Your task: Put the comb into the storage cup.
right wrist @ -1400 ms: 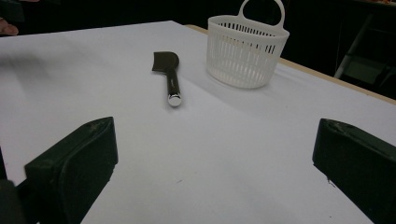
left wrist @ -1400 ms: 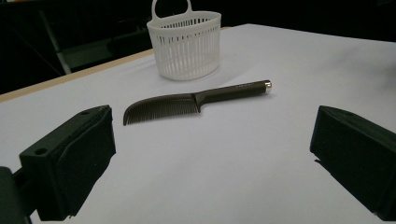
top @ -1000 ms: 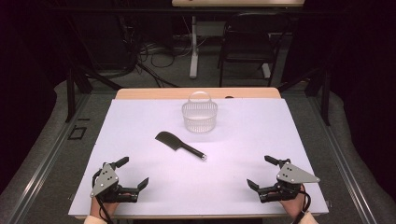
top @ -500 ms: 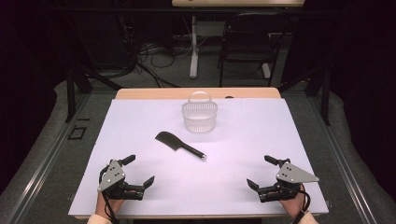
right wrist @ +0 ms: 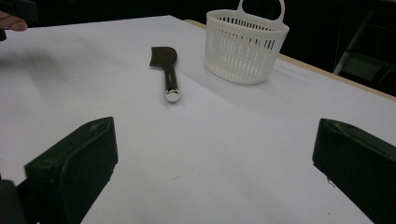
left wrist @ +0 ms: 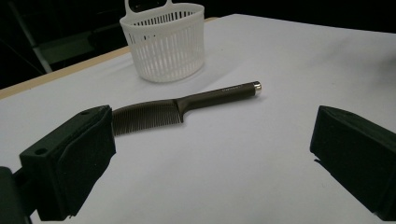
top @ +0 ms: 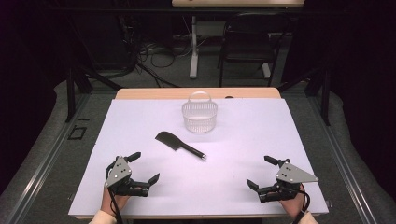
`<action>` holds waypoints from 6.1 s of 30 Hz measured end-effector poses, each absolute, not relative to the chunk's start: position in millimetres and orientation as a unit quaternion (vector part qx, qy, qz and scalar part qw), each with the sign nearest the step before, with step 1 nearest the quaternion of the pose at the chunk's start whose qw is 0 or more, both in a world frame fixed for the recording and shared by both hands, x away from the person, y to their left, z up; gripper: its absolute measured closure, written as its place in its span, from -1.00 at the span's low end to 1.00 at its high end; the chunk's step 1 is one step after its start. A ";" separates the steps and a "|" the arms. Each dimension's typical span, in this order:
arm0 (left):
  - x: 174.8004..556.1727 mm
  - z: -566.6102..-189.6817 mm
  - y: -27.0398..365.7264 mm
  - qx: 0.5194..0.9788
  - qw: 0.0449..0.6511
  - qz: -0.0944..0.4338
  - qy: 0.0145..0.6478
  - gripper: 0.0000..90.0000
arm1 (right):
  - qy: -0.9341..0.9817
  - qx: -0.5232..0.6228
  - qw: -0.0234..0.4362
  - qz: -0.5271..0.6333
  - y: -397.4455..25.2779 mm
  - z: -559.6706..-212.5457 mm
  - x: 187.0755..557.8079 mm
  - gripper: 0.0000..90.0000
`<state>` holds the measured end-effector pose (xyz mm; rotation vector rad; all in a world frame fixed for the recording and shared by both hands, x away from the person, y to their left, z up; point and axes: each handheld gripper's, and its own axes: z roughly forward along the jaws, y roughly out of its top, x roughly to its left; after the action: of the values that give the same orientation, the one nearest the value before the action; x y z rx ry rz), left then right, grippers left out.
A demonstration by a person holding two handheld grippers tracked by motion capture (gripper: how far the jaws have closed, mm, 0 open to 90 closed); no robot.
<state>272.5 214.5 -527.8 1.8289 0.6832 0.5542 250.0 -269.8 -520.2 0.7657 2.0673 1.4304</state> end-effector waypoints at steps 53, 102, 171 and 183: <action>337.9 -521.8 140.6 0.801 0.477 0.163 0.324 -1.00 | 0.761 0.282 0.252 0.526 -269.0 -521.6 251.2 -1.00; 376.2 -529.1 77.6 0.829 0.456 0.129 0.298 0.38 | 0.763 0.280 0.252 0.524 -269.6 -521.6 251.2 -1.00; 377.5 -543.9 60.6 0.892 0.335 0.066 0.297 1.00 | 0.765 0.282 0.254 0.521 -272.3 -521.0 250.2 -1.00; 370.5 -538.8 66.2 0.896 0.311 0.065 0.311 0.97 | 0.765 0.283 0.254 0.520 -273.5 -520.7 249.7 -1.00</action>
<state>370.5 66.2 -538.8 2.3643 0.8199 0.1703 249.7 -273.5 -520.7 0.7683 2.0775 1.4130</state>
